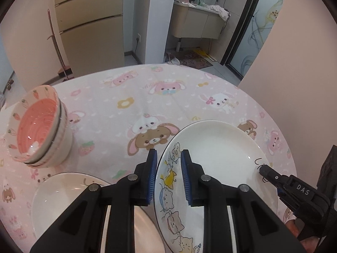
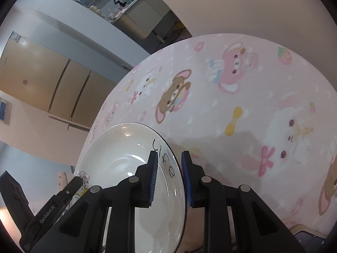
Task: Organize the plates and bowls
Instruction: 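Lift and carry the cat-printed plate with both tools, then lower the cat-printed plate onto the stacked white plates with both tools, then open both tools and raise them off the plate stack, then move both tools toward the stacked pink strawberry bowls, then close both tools on the rim of the bowl stack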
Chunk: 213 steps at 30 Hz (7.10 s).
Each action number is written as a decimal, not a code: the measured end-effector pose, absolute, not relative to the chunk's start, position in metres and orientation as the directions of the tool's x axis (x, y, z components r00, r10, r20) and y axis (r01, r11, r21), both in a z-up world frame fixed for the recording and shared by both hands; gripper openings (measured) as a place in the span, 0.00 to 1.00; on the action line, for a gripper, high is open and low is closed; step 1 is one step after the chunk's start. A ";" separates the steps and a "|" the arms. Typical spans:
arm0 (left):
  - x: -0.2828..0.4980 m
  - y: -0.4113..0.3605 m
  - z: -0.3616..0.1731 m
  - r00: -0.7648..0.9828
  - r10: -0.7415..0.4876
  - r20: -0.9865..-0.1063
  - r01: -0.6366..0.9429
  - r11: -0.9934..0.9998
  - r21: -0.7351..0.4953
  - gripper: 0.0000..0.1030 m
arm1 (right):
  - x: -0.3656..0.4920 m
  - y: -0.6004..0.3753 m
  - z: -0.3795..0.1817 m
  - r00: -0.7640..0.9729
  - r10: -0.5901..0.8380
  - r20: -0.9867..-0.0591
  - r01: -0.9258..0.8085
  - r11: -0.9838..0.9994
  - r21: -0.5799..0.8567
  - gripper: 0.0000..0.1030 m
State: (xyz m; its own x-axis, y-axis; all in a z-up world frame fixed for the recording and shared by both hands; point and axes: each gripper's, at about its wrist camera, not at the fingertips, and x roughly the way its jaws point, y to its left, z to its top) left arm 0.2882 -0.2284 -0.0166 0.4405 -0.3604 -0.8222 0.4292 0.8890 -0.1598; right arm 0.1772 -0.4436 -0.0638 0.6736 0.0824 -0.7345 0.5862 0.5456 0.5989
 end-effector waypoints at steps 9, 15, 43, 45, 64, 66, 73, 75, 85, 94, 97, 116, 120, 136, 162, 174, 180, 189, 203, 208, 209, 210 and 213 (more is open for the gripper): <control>0.277 -0.181 0.003 0.451 -0.387 -0.805 0.395 0.895 -0.209 0.20 | 0.188 -0.414 -0.045 0.701 0.141 -0.699 0.466 0.652 0.598 0.25; 0.265 -0.144 0.010 0.482 -0.350 -0.803 0.353 0.917 -0.187 0.20 | 0.199 -0.381 -0.042 0.691 0.213 -0.691 0.380 0.706 0.597 0.25; 0.231 -0.012 -0.019 0.491 -0.337 -0.803 0.205 0.941 -0.269 0.20 | 0.221 -0.273 -0.053 0.594 0.376 -0.711 0.111 0.837 0.536 0.25; 0.232 -0.011 -0.024 0.487 -0.337 -0.805 0.206 0.941 -0.269 0.20 | 0.221 -0.269 -0.051 0.599 0.357 -0.717 0.105 0.852 0.513 0.25; 0.233 -0.020 -0.064 0.498 -0.277 -0.822 0.227 0.956 -0.185 0.20 | 0.220 -0.253 -0.042 0.624 0.234 -0.745 0.072 0.933 0.354 0.25; 0.231 -0.024 -0.063 0.534 -0.238 -0.811 0.228 0.965 -0.133 0.17 | 0.220 -0.251 -0.043 0.615 0.215 -0.759 0.073 0.943 0.325 0.22; 0.220 -0.028 -0.054 0.673 -0.114 -0.731 0.201 0.979 0.032 0.16 | 0.222 -0.245 -0.052 0.591 0.188 -0.784 0.078 0.955 0.288 0.15; 0.220 -0.016 -0.049 0.677 -0.162 -0.718 0.195 0.980 -0.037 0.16 | 0.221 -0.244 -0.052 0.593 0.183 -0.784 0.073 0.957 0.279 0.15; 0.213 0.000 -0.038 0.740 -0.162 -0.653 0.165 0.985 -0.058 0.46 | 0.222 -0.244 -0.050 0.590 0.172 -0.789 0.053 0.967 0.251 0.15; 0.185 -0.009 -0.023 0.887 -0.109 -0.449 0.141 0.989 0.039 0.91 | 0.208 -0.241 -0.027 0.734 0.039 -0.678 0.068 0.989 0.131 0.62; 0.173 -0.009 -0.018 0.921 -0.109 -0.373 0.128 0.991 0.027 0.99 | 0.201 -0.238 -0.016 0.797 0.004 -0.605 0.065 0.994 0.093 0.71; 0.116 -0.007 -0.007 0.997 -0.044 -0.061 0.049 0.995 0.081 0.99 | 0.136 -0.211 0.032 0.988 -0.101 -0.121 0.093 0.993 -0.066 1.00; 0.107 -0.010 -0.008 0.999 -0.039 -0.019 0.041 0.994 0.100 1.00 | 0.132 -0.207 0.030 0.987 -0.122 -0.109 0.113 0.990 -0.084 1.00; 0.100 0.016 0.026 0.986 -0.166 -0.008 0.166 0.985 -0.038 1.00 | 0.115 -0.210 0.051 0.994 -0.101 -0.051 0.098 0.993 -0.058 1.00; 0.192 0.007 0.172 0.995 -0.083 0.056 0.085 0.996 -0.018 1.00 | 0.210 -0.208 0.220 0.996 0.085 -0.009 -0.084 0.994 0.070 1.00; 0.227 0.020 0.137 0.994 -0.096 0.061 0.098 0.994 -0.039 1.00 | 0.252 -0.203 0.180 0.999 0.043 -0.008 -0.043 0.997 0.064 1.00; 0.253 0.022 0.114 0.993 -0.107 -0.049 0.105 0.993 -0.049 1.00 | 0.297 -0.215 0.148 0.987 0.061 -0.148 -0.046 0.994 0.103 1.00; 0.280 0.028 0.088 0.977 -0.134 -0.167 0.114 0.986 -0.123 1.00 | 0.336 -0.232 0.112 0.940 0.143 -0.310 -0.077 0.974 0.214 1.00; 0.348 0.013 0.025 0.786 -0.163 -0.596 0.096 0.985 -0.143 1.00 | 0.393 -0.218 0.043 0.795 0.229 -0.562 -0.082 0.958 0.275 1.00; 0.362 0.008 0.005 0.706 -0.263 -0.657 0.159 0.963 -0.216 1.00 | 0.415 -0.218 0.009 0.681 0.283 -0.675 -0.070 0.943 0.325 1.00; 0.364 0.007 0.002 0.695 -0.274 -0.665 0.162 0.960 -0.227 1.00 | 0.418 -0.221 0.004 0.666 0.302 -0.681 -0.069 0.935 0.347 1.00; 0.366 0.007 -0.003 0.679 -0.286 -0.676 0.165 0.957 -0.238 1.00 | 0.420 -0.223 -0.001 0.652 0.326 -0.685 -0.073 0.925 0.372 1.00; 0.372 0.008 -0.015 0.629 -0.327 -0.705 0.162 0.943 -0.293 1.00 | 0.429 -0.230 -0.016 0.590 0.426 -0.686 -0.076 0.875 0.478 1.00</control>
State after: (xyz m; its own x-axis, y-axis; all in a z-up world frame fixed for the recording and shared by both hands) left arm 0.3722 0.0077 -0.0150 0.6290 -0.3268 -0.7054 0.1616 0.9425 -0.2925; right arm 0.4290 -0.2303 -0.0163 0.5901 0.4258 -0.6859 -0.0764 0.8753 0.4776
